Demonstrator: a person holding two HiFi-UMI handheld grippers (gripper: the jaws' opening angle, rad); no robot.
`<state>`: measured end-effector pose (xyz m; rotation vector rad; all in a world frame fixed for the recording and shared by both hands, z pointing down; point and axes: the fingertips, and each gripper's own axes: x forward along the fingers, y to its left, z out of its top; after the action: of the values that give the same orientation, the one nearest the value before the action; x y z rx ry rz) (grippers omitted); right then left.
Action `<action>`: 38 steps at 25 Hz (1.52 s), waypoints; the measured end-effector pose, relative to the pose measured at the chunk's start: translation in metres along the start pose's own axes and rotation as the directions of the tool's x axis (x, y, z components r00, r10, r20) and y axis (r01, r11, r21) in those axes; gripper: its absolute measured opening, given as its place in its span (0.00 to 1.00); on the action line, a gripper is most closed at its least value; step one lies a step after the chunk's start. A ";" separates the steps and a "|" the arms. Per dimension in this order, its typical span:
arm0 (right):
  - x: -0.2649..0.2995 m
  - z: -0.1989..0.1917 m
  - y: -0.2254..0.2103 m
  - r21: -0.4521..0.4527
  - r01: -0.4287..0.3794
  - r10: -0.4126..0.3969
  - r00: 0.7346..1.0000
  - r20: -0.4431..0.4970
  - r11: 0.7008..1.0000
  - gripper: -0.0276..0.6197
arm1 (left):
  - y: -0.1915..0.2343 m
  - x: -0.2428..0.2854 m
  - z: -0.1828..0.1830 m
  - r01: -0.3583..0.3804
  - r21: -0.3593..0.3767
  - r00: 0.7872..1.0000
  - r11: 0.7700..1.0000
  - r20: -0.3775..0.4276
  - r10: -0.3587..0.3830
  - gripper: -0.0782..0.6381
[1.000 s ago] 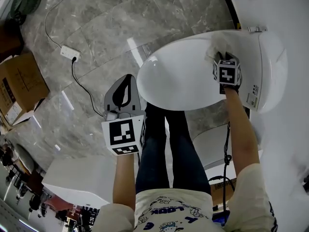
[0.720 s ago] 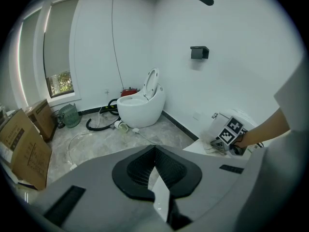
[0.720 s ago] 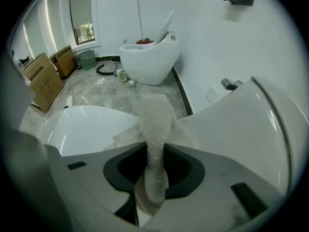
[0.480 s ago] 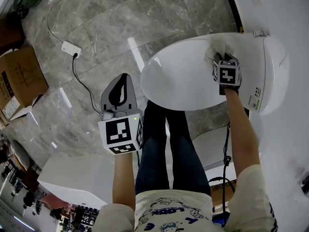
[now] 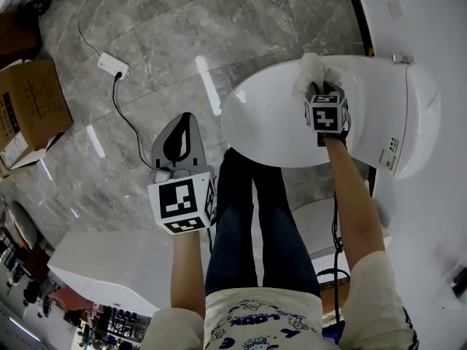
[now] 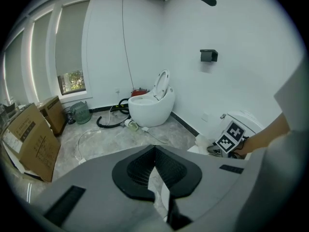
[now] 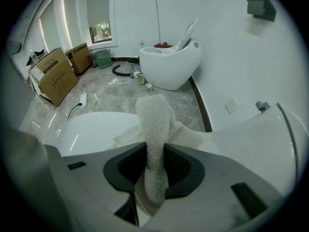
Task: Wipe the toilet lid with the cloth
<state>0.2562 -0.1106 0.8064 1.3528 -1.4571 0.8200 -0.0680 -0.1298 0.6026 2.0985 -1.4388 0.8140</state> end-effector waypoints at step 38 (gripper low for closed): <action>-0.021 -0.002 0.278 -0.338 -0.275 0.280 0.959 -0.033 0.900 0.18 | 0.091 -0.052 -0.045 -0.123 -0.111 0.992 0.986 -0.002 0.123 0.11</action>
<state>-0.0165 -0.0564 0.8220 0.9054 -1.7400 0.6931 -0.1776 -0.0968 0.6026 1.9461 -1.5919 0.7568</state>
